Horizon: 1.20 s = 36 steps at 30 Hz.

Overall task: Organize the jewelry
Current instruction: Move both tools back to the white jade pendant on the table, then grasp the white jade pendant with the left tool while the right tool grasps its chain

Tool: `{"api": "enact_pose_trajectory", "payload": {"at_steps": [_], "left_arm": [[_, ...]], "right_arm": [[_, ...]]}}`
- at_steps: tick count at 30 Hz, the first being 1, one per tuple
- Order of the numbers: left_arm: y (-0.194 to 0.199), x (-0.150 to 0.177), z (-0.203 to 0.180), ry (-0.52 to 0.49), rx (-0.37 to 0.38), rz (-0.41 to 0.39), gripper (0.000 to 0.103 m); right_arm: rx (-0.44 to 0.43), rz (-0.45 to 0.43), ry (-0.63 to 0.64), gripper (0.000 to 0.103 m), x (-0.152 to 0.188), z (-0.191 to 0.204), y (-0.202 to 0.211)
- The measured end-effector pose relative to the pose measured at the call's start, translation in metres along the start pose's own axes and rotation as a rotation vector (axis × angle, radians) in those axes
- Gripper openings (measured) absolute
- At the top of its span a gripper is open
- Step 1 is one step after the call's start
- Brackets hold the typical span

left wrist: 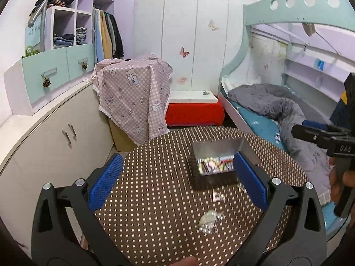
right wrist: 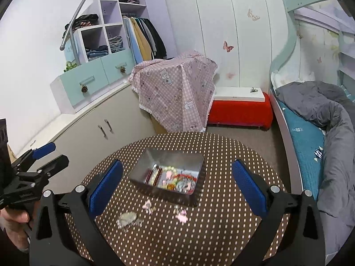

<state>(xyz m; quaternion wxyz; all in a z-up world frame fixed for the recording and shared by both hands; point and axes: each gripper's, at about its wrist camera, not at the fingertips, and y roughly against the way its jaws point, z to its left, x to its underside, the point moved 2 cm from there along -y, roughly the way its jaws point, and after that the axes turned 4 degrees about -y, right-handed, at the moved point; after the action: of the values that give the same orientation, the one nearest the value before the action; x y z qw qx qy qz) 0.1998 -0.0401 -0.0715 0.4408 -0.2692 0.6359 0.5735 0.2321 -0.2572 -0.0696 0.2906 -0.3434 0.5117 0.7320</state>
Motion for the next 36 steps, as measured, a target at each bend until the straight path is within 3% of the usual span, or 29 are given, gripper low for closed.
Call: {"api": "enact_pose_trajectory", "payload": {"at_steps": [12, 20, 23, 28, 32, 36], "left_arm": [[-0.044, 0.062, -0.018, -0.05, 0.059, 0.18, 0.097], [-0.096, 0.09, -0.036, -0.14, 0.06, 0.332, 0.097], [-0.11, 0.102, -0.036, -0.164, 0.047, 0.387, 0.09], [-0.11, 0.106, -0.01, -0.054, 0.033, 0.393, 0.087], [-0.109, 0.108, 0.002, -0.04, 0.023, 0.394, 0.086], [-0.107, 0.109, 0.003, -0.04, 0.058, 0.395, 0.072]], "right_arm": [[0.01, 0.159, -0.018, 0.095, 0.074, -0.004, -0.017], [0.002, 0.218, -0.044, 0.095, 0.096, -0.005, -0.032], [0.004, 0.23, -0.04, 0.095, 0.1, -0.005, -0.034], [-0.005, 0.259, -0.015, 0.095, 0.106, 0.005, -0.045], [-0.056, 0.288, 0.058, 0.095, 0.111, 0.031, -0.062], [-0.102, 0.33, 0.178, 0.095, 0.12, 0.06, -0.083]]}}
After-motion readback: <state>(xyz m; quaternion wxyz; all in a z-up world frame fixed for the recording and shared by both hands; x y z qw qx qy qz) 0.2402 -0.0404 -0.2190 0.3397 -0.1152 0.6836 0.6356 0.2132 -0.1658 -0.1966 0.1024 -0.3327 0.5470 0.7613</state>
